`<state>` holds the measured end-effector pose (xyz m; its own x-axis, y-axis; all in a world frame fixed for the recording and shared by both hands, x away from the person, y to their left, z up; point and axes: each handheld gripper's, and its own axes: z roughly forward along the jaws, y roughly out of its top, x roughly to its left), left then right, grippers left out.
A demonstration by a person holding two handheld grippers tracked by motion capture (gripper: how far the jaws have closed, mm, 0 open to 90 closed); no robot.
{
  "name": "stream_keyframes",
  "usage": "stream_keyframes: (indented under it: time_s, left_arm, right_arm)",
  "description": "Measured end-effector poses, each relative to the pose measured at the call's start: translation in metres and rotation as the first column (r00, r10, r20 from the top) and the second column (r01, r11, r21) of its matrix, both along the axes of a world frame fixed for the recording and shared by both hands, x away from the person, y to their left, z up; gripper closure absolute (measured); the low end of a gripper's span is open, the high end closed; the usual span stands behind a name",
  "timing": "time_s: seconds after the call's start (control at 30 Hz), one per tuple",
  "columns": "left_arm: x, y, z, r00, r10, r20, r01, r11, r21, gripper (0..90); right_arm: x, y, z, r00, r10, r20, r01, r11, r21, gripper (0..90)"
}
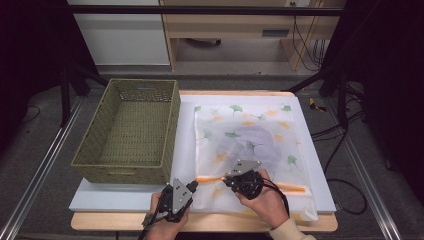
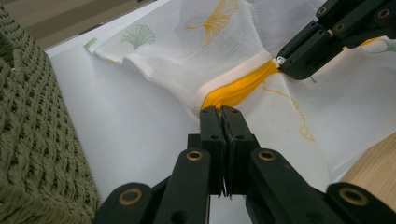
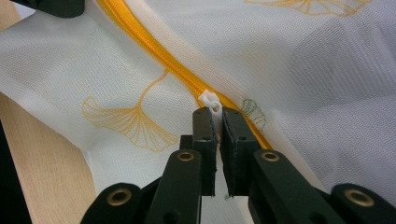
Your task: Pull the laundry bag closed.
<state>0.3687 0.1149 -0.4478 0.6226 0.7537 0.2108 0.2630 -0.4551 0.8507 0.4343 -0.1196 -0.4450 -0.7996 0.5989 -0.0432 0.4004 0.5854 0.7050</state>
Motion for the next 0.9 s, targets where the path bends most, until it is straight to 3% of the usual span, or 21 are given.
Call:
stream_keyframes:
  time_s: [0.9]
  left_arm:
    - [-0.0013,0.0005,-0.0014,1.0000,0.001,-0.010,-0.001,1.0000,0.000,88.3]
  right_arm:
    - [0.0010,-0.0096,-0.0052,0.9997,-0.023,-0.009,0.023,0.9997,-0.011,85.1]
